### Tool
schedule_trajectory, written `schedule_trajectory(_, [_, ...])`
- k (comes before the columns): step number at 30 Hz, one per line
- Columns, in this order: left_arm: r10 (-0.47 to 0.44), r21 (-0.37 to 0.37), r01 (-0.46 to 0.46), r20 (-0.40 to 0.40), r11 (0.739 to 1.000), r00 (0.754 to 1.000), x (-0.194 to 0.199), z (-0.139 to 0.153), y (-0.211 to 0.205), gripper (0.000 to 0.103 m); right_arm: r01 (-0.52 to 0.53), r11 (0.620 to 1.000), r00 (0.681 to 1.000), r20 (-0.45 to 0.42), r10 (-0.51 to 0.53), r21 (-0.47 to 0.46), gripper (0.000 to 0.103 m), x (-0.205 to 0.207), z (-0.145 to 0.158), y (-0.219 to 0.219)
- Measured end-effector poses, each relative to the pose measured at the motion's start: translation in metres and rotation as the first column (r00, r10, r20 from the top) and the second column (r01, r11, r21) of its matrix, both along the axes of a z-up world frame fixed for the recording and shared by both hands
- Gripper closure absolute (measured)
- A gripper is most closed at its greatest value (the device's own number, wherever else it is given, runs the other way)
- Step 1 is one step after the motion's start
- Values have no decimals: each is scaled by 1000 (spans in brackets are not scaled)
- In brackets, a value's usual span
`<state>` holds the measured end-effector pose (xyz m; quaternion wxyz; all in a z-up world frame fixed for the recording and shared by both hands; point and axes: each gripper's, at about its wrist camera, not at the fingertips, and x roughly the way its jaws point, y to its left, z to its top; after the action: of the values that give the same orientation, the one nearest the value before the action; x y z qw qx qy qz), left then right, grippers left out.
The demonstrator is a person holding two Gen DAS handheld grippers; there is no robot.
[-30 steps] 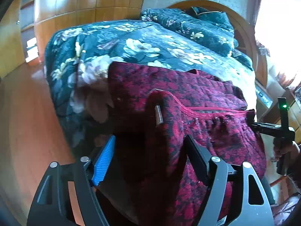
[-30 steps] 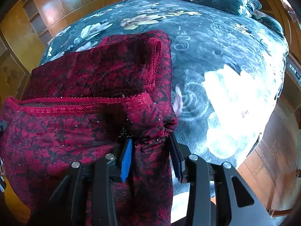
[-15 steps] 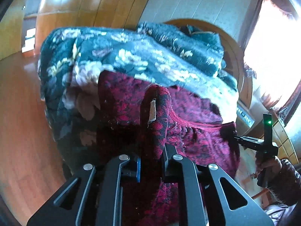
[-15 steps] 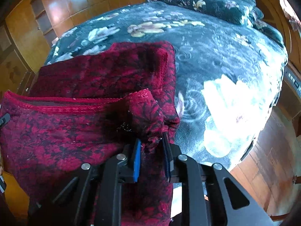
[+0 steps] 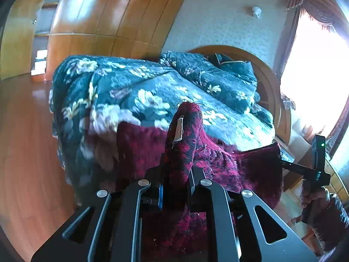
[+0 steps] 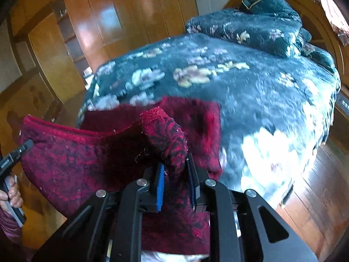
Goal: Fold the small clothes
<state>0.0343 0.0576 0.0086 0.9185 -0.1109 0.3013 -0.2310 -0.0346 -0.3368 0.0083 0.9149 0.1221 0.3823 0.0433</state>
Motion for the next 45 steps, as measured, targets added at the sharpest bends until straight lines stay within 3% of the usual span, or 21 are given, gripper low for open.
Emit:
schedule_trajectory(5, [29, 33, -29, -2, 999, 1000, 48, 7, -8, 90, 47, 998, 999, 22, -47, 39, 86, 45, 14, -11])
schedule_trajectory(11, [74, 58, -70, -69, 996, 995, 121, -7, -18, 90, 73, 997, 997, 8, -73, -5, 87, 104, 11, -15])
schedule_trajectory(20, [144, 156, -115, -188, 981, 972, 201, -56, -37, 90, 159, 987, 982, -96, -162, -38, 87, 181, -37, -30])
schedule_trajectory(25, [199, 255, -121, -307, 959, 931, 229, -116, -43, 87, 203, 977, 955, -206, -214, -72, 87, 203, -85, -41])
schedule_trajectory(28, [209, 264, -135, -278, 955, 938, 223, -130, -42, 87, 192, 976, 950, -229, -210, -100, 87, 208, -105, -40])
schedule_trajectory(32, [209, 259, -137, -276, 956, 938, 217, -113, -37, 84, 164, 978, 954, -234, -190, -129, 80, 211, -105, -35])
schedule_trajectory(34, [251, 278, -183, -232, 943, 940, 203, -94, -33, 65, 149, 984, 962, -215, -167, -101, 69, 204, -93, -37])
schedule_trajectory(35, [265, 283, -199, -216, 938, 940, 198, -89, -33, 63, 148, 985, 966, -202, -163, -90, 60, 199, -86, -38])
schedule_trajectory(40, [257, 209, -226, -138, 951, 957, 148, -56, -24, 62, 126, 991, 983, -142, -119, 40, 59, 142, -55, -57])
schedule_trajectory(45, [146, 174, -123, -125, 977, 981, 98, -52, -48, 62, 34, 987, 988, -153, -9, 160, 58, 67, -58, -63])
